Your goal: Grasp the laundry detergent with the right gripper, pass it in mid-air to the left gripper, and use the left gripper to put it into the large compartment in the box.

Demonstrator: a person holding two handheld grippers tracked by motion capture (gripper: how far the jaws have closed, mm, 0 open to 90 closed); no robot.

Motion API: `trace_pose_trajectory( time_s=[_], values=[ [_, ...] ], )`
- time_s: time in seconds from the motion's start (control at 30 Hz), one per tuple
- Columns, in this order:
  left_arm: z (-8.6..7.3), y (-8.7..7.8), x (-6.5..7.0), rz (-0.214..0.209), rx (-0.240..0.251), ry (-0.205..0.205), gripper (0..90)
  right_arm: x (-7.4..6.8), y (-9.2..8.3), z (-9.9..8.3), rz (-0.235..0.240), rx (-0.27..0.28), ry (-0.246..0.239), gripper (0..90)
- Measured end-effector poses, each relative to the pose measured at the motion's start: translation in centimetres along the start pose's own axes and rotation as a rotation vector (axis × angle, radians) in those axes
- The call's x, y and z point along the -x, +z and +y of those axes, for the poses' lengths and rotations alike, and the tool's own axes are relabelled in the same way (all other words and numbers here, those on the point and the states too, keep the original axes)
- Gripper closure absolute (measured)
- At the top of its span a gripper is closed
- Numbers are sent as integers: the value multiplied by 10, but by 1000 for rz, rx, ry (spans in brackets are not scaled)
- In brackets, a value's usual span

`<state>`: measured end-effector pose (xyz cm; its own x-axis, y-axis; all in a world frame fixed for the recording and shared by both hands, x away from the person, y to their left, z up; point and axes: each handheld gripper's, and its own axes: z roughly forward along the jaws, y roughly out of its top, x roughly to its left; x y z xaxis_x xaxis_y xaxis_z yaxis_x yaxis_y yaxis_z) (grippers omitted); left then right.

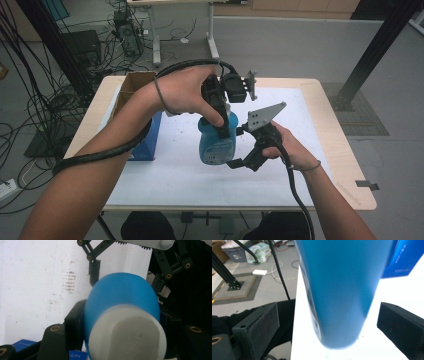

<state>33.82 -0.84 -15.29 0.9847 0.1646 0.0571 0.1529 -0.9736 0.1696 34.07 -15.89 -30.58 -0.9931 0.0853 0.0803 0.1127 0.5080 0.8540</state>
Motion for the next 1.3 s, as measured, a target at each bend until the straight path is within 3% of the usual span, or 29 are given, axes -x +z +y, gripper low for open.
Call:
trace_pose_trajectory(
  time_s=[0.5, 1.13, 1.3],
  values=[
    [-1, -1, -2, 5, -6, -20, 376, 4, -26, -18, -67, -177, 72, 30],
    [-4, -6, -4, 18, -7, -41, 377, 6, -59, -51, -184, -458, 195, 30],
    [-5, -7, -5, 18, -6, -51, 377, 7, -65, -55, -204, -518, 209, 26]
  ],
)
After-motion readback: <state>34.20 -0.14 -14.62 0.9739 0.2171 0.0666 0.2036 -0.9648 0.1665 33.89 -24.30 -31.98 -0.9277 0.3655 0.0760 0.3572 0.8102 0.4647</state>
